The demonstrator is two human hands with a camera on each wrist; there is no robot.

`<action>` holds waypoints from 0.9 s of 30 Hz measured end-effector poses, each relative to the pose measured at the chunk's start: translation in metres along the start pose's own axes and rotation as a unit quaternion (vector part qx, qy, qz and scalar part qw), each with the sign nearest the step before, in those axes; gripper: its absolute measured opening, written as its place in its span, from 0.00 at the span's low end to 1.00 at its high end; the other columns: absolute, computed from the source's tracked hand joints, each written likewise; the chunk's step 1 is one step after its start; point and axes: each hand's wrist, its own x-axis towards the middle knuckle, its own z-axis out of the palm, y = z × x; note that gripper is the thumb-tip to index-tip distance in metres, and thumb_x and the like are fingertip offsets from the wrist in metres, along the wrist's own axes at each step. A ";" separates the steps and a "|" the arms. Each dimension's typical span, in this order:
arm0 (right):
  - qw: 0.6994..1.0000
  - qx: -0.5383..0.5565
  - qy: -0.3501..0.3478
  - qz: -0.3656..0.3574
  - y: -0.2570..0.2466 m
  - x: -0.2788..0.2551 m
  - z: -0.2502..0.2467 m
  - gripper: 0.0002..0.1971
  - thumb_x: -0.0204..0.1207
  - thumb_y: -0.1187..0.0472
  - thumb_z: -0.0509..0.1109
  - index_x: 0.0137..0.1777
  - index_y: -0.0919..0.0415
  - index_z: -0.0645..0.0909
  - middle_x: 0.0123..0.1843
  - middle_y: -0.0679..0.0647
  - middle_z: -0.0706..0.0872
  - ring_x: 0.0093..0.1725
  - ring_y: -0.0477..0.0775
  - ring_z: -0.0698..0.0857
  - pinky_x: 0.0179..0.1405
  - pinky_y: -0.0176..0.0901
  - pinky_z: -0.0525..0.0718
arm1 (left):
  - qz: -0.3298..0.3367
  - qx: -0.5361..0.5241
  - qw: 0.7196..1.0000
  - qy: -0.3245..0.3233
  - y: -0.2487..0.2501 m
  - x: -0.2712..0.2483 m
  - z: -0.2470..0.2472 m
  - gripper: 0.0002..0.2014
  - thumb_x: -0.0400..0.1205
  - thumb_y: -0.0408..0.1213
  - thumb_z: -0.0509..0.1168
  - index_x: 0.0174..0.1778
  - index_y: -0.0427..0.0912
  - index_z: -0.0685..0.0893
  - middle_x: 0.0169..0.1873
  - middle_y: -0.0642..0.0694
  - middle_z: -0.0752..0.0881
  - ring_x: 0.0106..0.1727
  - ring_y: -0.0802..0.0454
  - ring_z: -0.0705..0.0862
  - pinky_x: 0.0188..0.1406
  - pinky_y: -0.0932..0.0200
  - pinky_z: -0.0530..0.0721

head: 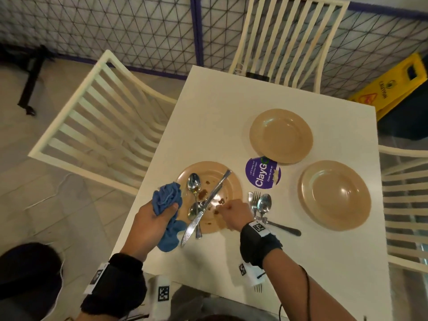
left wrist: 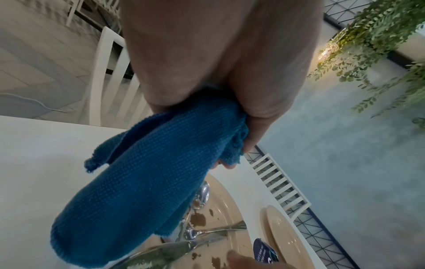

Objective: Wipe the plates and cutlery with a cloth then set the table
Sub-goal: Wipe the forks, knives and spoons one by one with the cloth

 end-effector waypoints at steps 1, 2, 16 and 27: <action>1.000 -0.018 -0.003 -0.001 -0.007 0.002 0.011 0.18 0.81 0.47 0.67 0.42 0.62 0.85 0.37 0.55 0.87 0.35 0.55 0.86 0.42 0.48 0.89 | 0.002 0.003 1.000 -0.001 -0.002 0.001 -0.002 0.07 0.84 0.40 0.72 0.50 0.40 0.89 0.42 0.38 0.92 0.48 0.39 0.91 0.58 0.36 0.88; 0.999 -0.037 -0.001 0.000 -0.013 0.004 0.020 0.19 0.81 0.46 0.67 0.41 0.62 0.85 0.36 0.54 0.86 0.36 0.55 0.86 0.44 0.48 0.88 | 0.005 0.011 1.000 -0.001 -0.003 0.001 -0.004 0.08 0.84 0.40 0.71 0.49 0.39 0.88 0.41 0.38 0.92 0.46 0.40 0.91 0.56 0.39 0.88; 0.998 -0.020 -0.005 0.066 -0.032 0.012 0.040 0.21 0.80 0.45 0.68 0.55 0.65 0.85 0.36 0.50 0.86 0.37 0.51 0.85 0.40 0.41 0.83 | -0.005 0.048 0.998 -0.038 -0.013 0.003 -0.014 0.08 0.86 0.40 0.68 0.46 0.40 0.87 0.38 0.38 0.89 0.38 0.48 0.87 0.40 0.57 0.82; 0.993 0.111 -0.050 0.005 -0.002 -0.036 -0.001 0.13 0.86 0.57 0.63 0.47 0.64 0.83 0.31 0.56 0.83 0.27 0.50 0.81 0.32 0.42 0.86 | 0.024 0.024 0.985 -0.169 0.024 -0.010 0.019 0.11 0.85 0.25 0.63 0.61 0.41 0.82 0.52 0.29 0.88 0.52 0.38 0.88 0.55 0.47 0.85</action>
